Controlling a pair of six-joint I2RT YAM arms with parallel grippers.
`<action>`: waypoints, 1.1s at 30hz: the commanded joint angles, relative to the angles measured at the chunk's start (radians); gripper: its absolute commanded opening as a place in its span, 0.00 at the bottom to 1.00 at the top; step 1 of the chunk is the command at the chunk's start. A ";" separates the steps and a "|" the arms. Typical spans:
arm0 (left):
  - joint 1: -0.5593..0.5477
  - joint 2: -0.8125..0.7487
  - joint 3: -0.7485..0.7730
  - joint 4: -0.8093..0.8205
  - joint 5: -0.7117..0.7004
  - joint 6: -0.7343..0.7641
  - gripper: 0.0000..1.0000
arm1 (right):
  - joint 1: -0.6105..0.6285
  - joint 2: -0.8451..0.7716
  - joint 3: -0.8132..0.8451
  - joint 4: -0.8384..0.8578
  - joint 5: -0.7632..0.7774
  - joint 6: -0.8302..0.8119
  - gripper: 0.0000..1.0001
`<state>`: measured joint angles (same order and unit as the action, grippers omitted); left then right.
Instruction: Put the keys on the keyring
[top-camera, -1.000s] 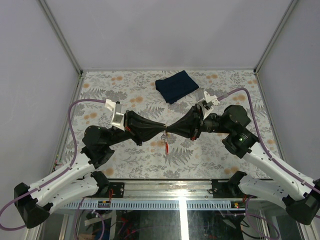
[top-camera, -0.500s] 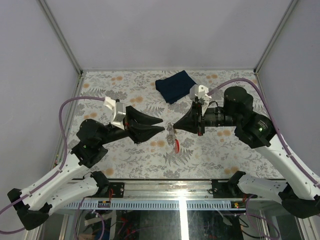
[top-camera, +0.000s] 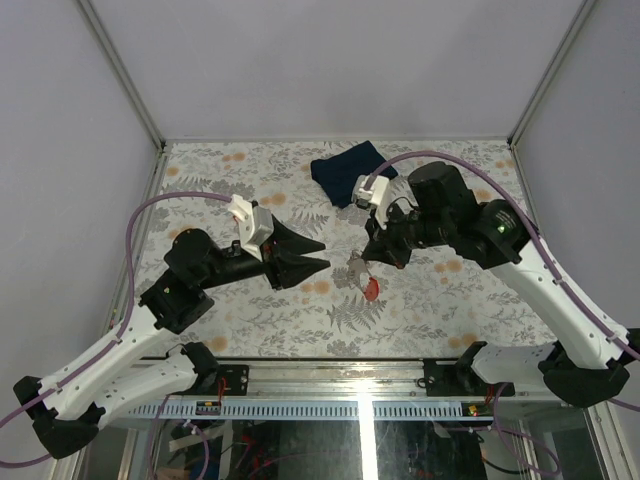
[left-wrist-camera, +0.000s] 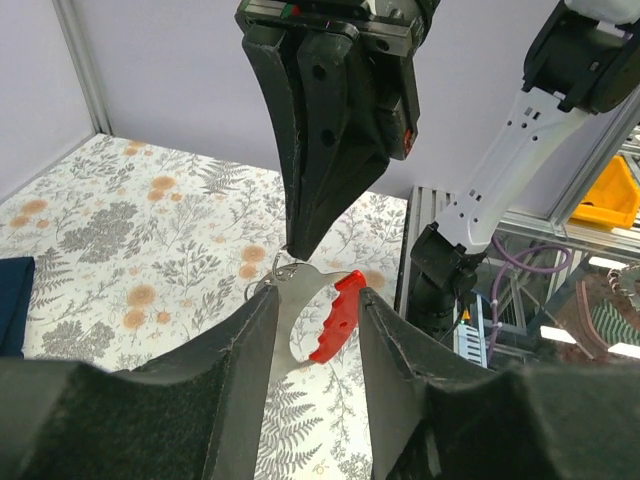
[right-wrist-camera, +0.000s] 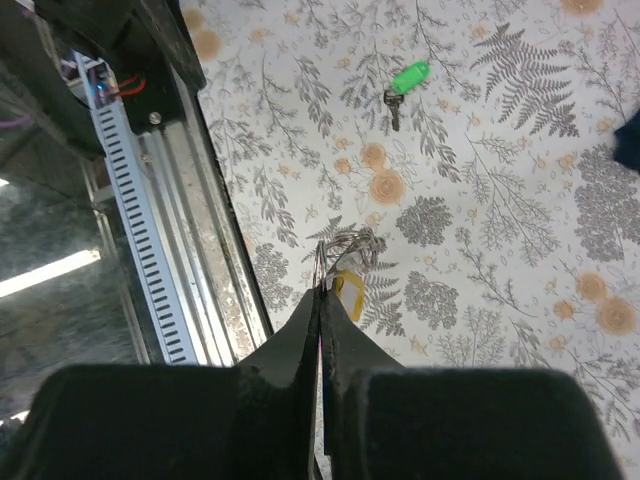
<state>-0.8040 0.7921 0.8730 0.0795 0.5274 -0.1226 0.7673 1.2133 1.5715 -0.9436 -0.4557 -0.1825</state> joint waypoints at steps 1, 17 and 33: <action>0.004 -0.013 0.018 -0.052 -0.022 0.035 0.38 | 0.076 0.052 0.107 -0.077 0.177 -0.035 0.00; 0.005 -0.011 0.018 -0.125 -0.077 0.059 0.39 | 0.215 0.192 0.181 -0.047 0.725 -0.013 0.00; -0.002 0.012 -0.005 -0.136 -0.209 0.025 0.57 | 0.181 0.321 0.293 -0.083 0.634 0.096 0.00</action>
<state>-0.8040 0.8104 0.8726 -0.0685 0.3943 -0.0834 0.9699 1.4933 1.7943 -1.0420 0.2161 -0.1192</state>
